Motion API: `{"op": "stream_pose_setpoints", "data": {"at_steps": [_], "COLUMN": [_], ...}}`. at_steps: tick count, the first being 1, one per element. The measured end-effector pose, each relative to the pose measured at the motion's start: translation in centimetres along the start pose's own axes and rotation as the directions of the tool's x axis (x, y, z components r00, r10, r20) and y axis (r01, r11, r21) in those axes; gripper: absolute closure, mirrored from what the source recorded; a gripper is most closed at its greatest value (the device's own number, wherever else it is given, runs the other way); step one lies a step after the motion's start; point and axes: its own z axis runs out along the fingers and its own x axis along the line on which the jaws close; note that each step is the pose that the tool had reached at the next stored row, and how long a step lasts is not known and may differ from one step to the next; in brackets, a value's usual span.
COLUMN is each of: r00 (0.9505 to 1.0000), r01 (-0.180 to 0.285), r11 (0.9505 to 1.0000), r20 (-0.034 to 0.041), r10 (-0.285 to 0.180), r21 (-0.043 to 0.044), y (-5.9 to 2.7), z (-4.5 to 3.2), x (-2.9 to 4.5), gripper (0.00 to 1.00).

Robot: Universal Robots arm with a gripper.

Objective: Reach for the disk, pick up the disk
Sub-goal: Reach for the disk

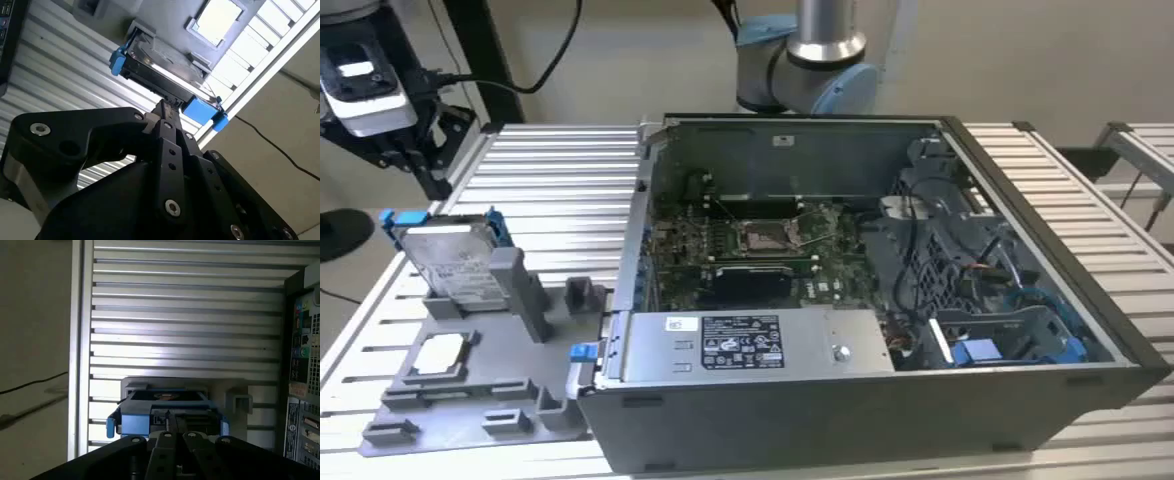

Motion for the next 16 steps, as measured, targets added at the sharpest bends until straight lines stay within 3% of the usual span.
{"op": "stream_pose_setpoints", "data": {"at_steps": [13, 16], "r00": [1.0, 1.0], "r01": [0.0, 0.0], "r11": [1.0, 1.0], "r20": [-0.0001, 0.0007], "r10": [0.0, 0.0], "r21": [0.0001, 0.0], "y": [0.0, 0.01], "z": [-0.01, 0.0], "x": [0.01, 0.44], "gripper": [1.0, 1.0]}}
